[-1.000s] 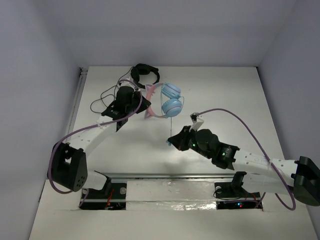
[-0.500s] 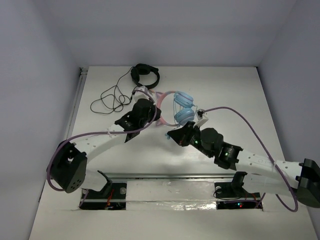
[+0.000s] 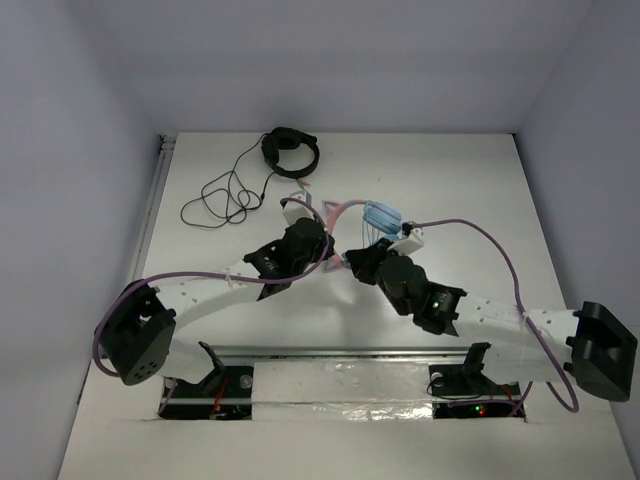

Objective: Wrap the headphones

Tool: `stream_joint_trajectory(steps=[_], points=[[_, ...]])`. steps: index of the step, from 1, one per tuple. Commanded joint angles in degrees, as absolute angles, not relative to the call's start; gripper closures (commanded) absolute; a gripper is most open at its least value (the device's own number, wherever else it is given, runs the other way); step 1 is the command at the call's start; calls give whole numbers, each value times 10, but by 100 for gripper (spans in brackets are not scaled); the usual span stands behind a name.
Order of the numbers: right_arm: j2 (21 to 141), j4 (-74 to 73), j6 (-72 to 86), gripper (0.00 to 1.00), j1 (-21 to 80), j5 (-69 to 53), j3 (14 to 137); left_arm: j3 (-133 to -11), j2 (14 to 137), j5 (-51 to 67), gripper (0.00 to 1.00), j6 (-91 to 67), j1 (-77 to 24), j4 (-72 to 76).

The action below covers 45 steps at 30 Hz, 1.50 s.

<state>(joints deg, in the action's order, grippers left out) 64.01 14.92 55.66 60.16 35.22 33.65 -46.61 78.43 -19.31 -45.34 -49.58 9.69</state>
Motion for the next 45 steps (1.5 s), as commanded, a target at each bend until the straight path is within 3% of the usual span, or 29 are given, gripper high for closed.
stream_joint_trajectory(steps=[1,7,12,19,20,24,29,31,35,45], points=[[654,140,588,100,607,443,374,-468,764,-210,100,-471,-507,127],[714,46,610,91,607,495,414,-490,787,-214,100,-454,-507,95],[772,5,599,68,607,466,455,-531,820,-205,100,-425,-507,68],[758,2,589,64,607,409,461,-582,855,-173,100,-401,-507,39],[748,-2,586,58,607,407,461,-584,857,-164,100,-399,-502,40],[723,-39,582,57,607,406,461,-585,862,-145,100,-399,-496,47],[668,-35,568,58,607,389,458,-584,872,-122,100,-397,-485,50],[631,-33,556,63,607,382,452,-583,874,-119,100,-395,-480,52],[552,-25,526,100,607,361,431,-580,882,-121,100,-381,-480,47],[347,-132,470,100,607,368,389,-629,976,-122,100,-331,-457,29]])
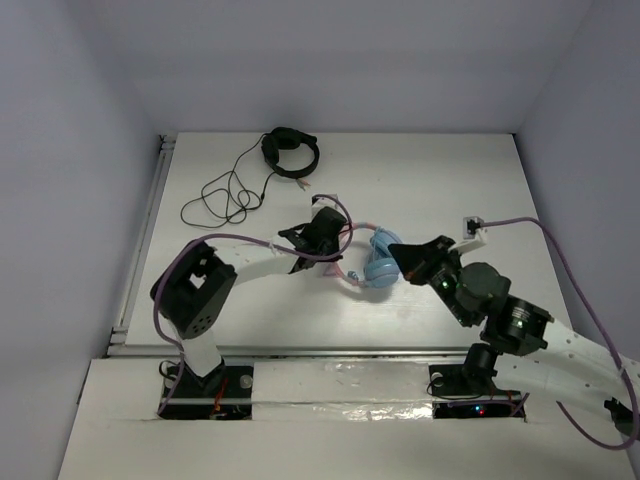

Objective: Wrap the headphones

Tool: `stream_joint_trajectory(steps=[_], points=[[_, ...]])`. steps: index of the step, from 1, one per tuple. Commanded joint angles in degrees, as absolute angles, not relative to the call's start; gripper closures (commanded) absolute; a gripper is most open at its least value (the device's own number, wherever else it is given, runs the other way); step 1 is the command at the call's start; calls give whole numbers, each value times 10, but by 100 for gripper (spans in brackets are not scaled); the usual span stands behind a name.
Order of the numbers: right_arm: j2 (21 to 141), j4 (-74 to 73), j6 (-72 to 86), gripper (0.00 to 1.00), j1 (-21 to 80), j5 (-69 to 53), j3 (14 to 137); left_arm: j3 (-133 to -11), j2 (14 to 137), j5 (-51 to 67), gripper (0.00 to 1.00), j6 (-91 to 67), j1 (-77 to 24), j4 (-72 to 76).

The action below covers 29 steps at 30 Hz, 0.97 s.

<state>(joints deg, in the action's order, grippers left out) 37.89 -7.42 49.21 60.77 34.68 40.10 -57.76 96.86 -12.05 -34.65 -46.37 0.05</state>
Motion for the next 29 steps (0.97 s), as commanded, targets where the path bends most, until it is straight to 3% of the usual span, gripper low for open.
stream_joint_trajectory(steps=[1,3,8,10,12,14,16,17,23,29], points=[[335,-144,475,100,607,371,384,-635,994,-127,100,-327,-457,29],[301,-179,482,100,607,377,380,-654,1010,-148,96,-318,-457,19],[243,-258,495,93,607,398,398,-657,986,-177,51,-316,-457,11],[218,-281,485,80,607,408,412,-640,932,-190,28,-307,-457,14],[207,-314,480,64,607,418,440,-629,887,-199,15,-294,-457,10],[190,-343,467,49,607,423,461,-626,811,-206,13,-274,-457,1],[183,-360,456,19,607,432,496,-621,735,-210,8,-262,-457,-13],[182,-379,442,1,607,436,511,-621,710,-210,1,-250,-457,-20],[191,-445,411,0,607,467,627,-609,558,-209,1,-237,-457,-39],[182,-411,386,0,607,480,610,-555,491,-199,1,-242,-457,-25]])
